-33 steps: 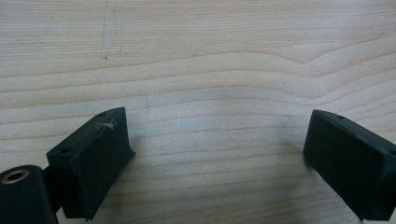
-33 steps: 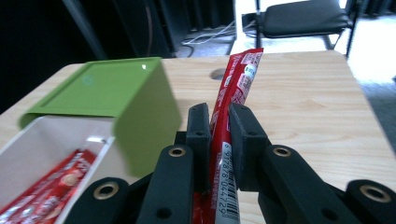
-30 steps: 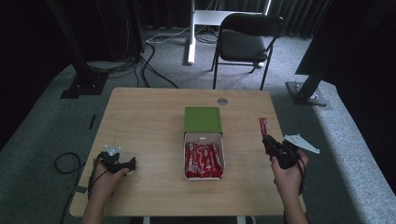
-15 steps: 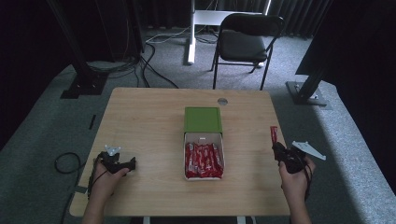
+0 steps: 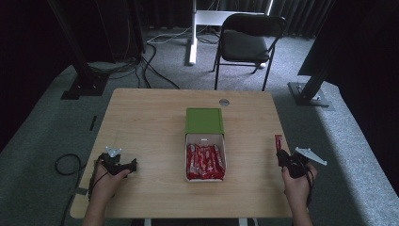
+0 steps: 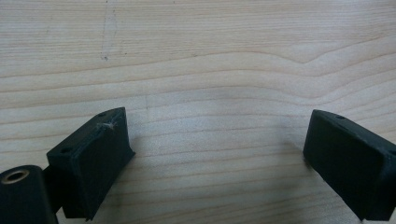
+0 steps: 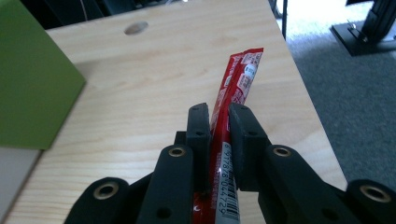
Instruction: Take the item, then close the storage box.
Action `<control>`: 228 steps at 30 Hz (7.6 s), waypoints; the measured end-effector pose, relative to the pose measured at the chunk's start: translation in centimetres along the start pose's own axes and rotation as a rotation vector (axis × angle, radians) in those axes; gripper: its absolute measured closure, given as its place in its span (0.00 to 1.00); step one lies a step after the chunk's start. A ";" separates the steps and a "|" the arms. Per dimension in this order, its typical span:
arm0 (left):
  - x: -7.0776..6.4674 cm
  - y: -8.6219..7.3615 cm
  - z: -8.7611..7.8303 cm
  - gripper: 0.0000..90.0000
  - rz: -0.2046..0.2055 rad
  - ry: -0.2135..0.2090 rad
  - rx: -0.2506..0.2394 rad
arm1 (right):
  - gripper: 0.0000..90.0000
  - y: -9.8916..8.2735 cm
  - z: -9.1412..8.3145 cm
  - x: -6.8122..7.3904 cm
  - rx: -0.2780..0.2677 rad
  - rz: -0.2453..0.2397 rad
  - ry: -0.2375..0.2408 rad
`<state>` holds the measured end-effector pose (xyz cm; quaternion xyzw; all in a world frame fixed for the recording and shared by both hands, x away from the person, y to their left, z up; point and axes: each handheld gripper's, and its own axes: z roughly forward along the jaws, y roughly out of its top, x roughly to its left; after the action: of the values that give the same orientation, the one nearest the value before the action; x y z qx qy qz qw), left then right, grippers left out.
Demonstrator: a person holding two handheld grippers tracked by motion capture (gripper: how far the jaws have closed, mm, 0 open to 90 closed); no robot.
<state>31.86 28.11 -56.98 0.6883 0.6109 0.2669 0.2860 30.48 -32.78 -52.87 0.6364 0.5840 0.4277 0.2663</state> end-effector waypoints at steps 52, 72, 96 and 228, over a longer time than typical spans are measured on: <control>0.0 0.0 0.0 0.09 -0.001 0.000 0.001 | 0.35 -1.6 1.9 -1.8 0.059 -0.015 0.014; -1.6 0.4 -0.6 0.09 0.096 -0.136 -0.023 | 0.23 -0.4 2.0 0.0 0.040 -0.133 0.110; -8.2 4.0 -5.3 0.09 0.271 -0.370 -0.220 | 0.21 1.3 0.1 4.4 -0.056 -0.286 0.341; -14.4 7.6 -2.1 0.09 0.395 -0.563 -0.202 | 0.15 1.0 4.1 11.6 0.022 -0.443 0.591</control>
<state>33.98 13.24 -50.33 0.8080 0.3337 0.1759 0.4525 34.01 -21.07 -51.34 0.3462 0.7639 0.5189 0.1654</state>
